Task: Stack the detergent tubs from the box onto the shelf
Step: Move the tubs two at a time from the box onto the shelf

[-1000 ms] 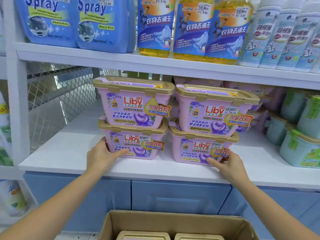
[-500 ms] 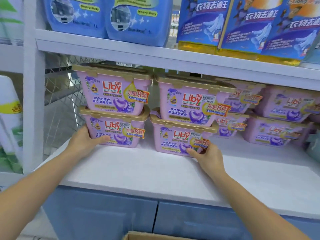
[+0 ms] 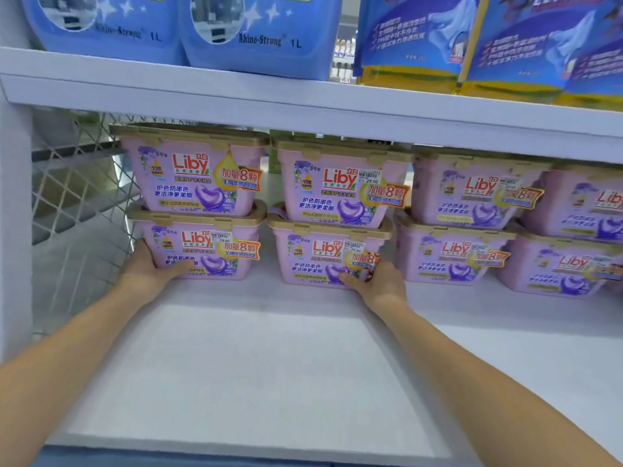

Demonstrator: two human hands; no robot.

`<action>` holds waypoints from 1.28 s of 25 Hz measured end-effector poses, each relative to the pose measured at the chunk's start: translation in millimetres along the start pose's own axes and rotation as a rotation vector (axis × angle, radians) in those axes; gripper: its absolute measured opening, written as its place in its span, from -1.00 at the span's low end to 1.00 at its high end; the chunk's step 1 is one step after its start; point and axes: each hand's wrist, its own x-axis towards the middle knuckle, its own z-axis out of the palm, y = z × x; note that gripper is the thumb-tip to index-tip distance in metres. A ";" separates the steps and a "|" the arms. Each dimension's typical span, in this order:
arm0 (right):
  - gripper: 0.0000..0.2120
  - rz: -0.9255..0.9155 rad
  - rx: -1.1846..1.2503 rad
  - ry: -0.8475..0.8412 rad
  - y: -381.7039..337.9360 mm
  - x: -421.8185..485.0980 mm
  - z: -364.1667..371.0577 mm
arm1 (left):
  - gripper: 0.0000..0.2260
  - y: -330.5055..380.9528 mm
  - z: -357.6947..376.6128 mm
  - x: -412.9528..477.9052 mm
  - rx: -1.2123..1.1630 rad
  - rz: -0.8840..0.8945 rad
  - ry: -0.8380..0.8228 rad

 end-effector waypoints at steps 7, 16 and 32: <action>-0.56 0.005 -0.008 0.014 1.4 18.6 2.5 | -0.14 -6.1 13.3 26.8 0.124 -0.050 -0.006; -0.64 -0.035 0.008 -0.025 12.1 33.5 2.3 | -0.11 -6.8 21.5 38.0 0.215 -0.063 -0.023; -0.42 -0.220 -0.614 -0.201 23.4 -49.8 -69.0 | -0.43 50.8 19.9 -67.9 0.597 0.093 0.039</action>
